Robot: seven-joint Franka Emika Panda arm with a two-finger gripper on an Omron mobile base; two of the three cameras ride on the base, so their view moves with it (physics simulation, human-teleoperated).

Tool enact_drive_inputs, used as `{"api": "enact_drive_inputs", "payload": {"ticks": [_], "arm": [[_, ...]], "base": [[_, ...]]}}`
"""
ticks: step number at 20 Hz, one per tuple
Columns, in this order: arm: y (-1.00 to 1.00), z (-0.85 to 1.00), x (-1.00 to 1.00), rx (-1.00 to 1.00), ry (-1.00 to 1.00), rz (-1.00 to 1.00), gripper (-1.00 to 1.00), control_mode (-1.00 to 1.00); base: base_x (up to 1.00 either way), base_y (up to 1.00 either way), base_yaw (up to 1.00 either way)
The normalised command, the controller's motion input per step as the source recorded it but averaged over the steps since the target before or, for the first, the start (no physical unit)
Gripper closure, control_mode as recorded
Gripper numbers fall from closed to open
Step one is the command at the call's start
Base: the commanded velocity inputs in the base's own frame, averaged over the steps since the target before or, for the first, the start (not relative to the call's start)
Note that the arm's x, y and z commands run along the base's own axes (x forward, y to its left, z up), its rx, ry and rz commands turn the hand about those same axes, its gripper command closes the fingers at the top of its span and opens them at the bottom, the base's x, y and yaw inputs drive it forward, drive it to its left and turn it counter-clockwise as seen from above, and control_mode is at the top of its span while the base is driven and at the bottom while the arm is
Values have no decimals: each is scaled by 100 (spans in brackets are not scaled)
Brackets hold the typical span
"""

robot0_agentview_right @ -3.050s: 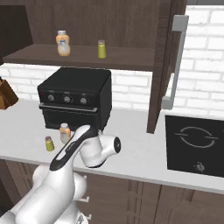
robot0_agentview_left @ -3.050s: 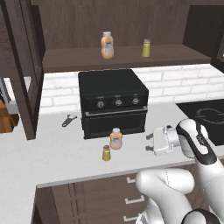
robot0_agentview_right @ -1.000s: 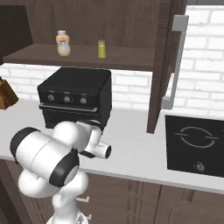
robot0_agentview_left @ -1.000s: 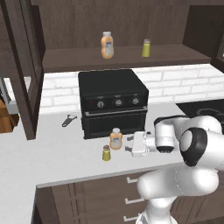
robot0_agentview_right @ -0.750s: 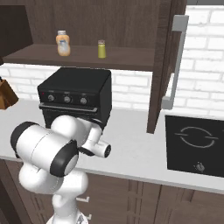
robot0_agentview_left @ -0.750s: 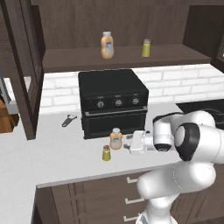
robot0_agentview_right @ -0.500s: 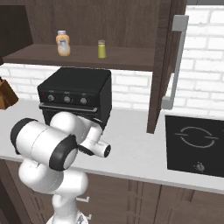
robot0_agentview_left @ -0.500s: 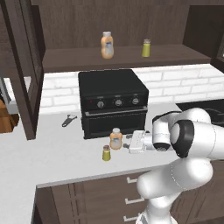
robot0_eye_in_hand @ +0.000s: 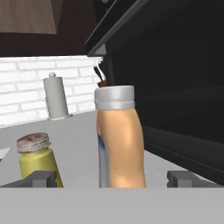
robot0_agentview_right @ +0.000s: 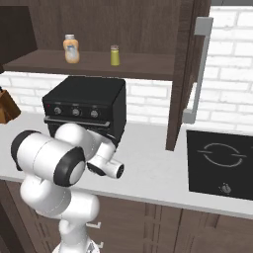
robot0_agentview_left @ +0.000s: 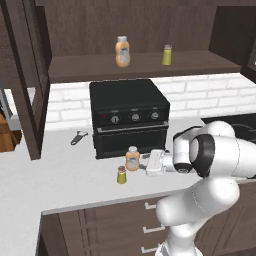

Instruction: Put the shaker and condiment bottle from the counter next to their counterparts in the cabinet.

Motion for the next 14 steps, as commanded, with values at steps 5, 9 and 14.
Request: {"api": "enact_drive_inputs", "payload": {"ticks": [5,9,14], "arm": [[28,0,0,0,0,0,-100,-100],[15,0,0,0,0,0,-100,-100],[2,0,6,1,0,0,-100,-100]], "base": [[0,0,0],[0,0,0],[0,0,0]]}}
